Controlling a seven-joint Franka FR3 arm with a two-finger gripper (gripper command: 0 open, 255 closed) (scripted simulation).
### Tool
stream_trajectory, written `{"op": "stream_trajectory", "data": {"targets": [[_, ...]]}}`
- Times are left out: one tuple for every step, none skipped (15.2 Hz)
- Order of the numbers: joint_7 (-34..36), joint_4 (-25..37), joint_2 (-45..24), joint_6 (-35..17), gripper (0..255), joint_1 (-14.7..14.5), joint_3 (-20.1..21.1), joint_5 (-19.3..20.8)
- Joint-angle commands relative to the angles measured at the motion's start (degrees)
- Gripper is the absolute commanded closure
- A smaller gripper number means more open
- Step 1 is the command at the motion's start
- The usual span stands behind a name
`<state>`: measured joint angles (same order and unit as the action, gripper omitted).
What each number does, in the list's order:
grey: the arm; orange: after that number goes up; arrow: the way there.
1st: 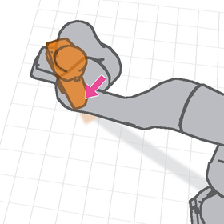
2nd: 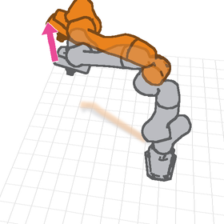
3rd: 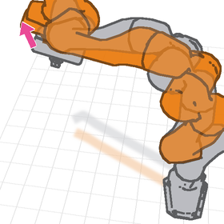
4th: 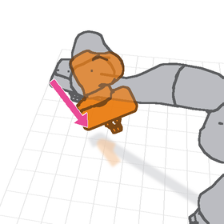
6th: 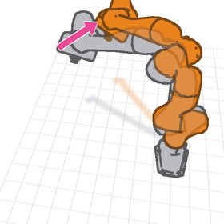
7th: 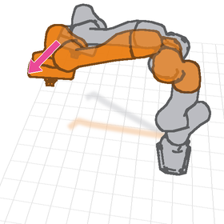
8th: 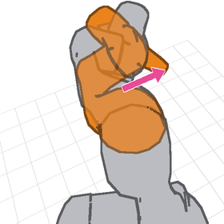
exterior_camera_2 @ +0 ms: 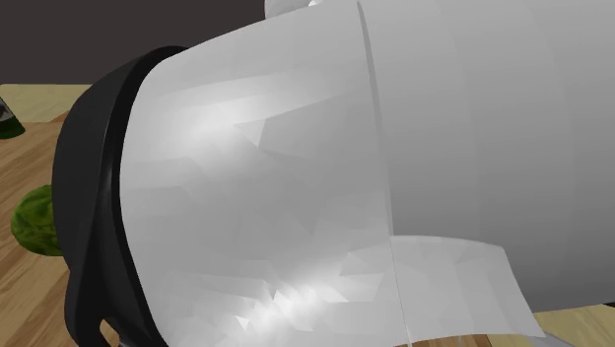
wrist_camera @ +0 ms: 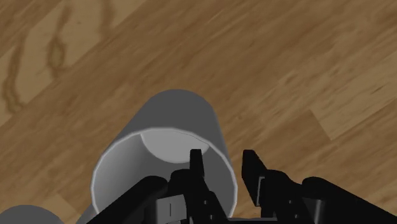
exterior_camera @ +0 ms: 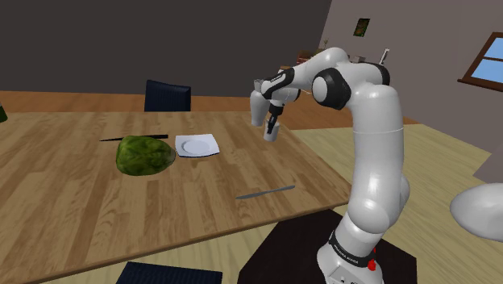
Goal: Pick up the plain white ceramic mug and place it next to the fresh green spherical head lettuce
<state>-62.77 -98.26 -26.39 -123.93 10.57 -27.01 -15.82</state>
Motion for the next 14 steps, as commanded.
{"op": "stream_trajectory", "data": {"targets": [[0.0,0.0,0.0,0.0,255,0.0,0.0,0.0],[0.0,0.0,0.0,0.0,255,0.0,0.0,0.0],[0.0,0.0,0.0,0.0,255,0.0,0.0,0.0],[0.0,0.0,0.0,0.0,255,0.0,0.0,0.0],[0.0,0.0,0.0,0.0,255,0.0,0.0,0.0],[0.0,0.0,0.0,0.0,255,0.0,0.0,0.0],[0.0,0.0,0.0,0.0,255,0.0,0.0,0.0],[0.0,0.0,0.0,0.0,255,0.0,0.0,0.0],[0.2,0.3,0.4,0.6,255,-0.1,-0.1,0.2],[0.3,0.6,0.7,1.2,255,-0.1,-0.2,0.4],[0.4,0.9,1.0,1.8,255,-0.2,-0.4,0.7],[0.6,1.2,1.3,2.4,255,-0.2,-0.5,0.9],[0.7,1.6,1.7,3.1,255,-0.3,-0.6,1.1],[0.9,1.9,2.0,3.7,255,-0.3,-0.7,1.3]]}}
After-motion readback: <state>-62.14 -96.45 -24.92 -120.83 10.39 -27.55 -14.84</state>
